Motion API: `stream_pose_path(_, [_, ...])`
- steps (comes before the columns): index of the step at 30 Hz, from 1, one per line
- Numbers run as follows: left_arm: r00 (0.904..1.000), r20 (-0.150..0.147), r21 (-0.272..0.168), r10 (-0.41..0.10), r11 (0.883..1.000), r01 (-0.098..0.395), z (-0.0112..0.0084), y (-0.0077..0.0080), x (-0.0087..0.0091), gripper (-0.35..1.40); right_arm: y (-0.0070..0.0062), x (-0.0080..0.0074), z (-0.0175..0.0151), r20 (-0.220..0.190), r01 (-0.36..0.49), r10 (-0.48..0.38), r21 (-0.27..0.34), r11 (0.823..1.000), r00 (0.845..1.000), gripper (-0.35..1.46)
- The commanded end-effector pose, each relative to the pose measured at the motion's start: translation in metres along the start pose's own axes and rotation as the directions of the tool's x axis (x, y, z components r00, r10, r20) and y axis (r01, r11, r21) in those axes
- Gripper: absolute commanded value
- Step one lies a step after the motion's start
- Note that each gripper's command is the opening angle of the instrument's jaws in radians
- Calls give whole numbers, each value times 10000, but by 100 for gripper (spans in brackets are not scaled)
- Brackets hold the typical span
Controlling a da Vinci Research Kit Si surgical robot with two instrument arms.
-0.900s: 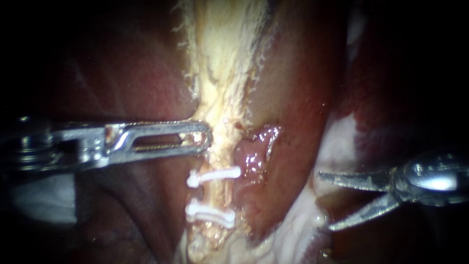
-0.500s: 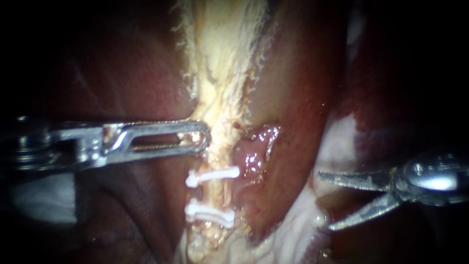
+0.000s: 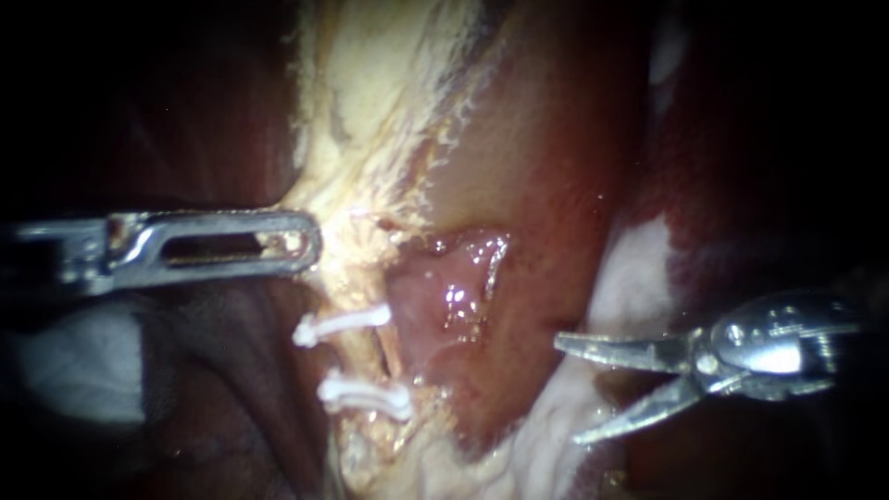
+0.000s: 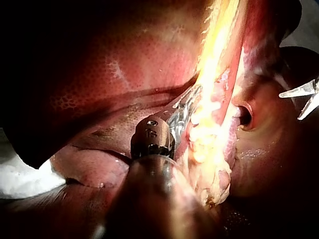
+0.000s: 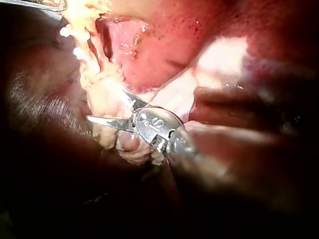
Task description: Go to the cutting position left tube
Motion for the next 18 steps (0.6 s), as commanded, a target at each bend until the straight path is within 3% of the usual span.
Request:
stream_pose_path(1, [10000,47,18,-20,10000,20,-3,-1,0,-35,1,1,4,9,-118,118,116,9999,9999,143])
stream_pose_path(18, [9998,167,112,-110,9999,108,-25,-17,2,-35,20,-2,96,-14,-1300,1309,1034,9861,9914,143])
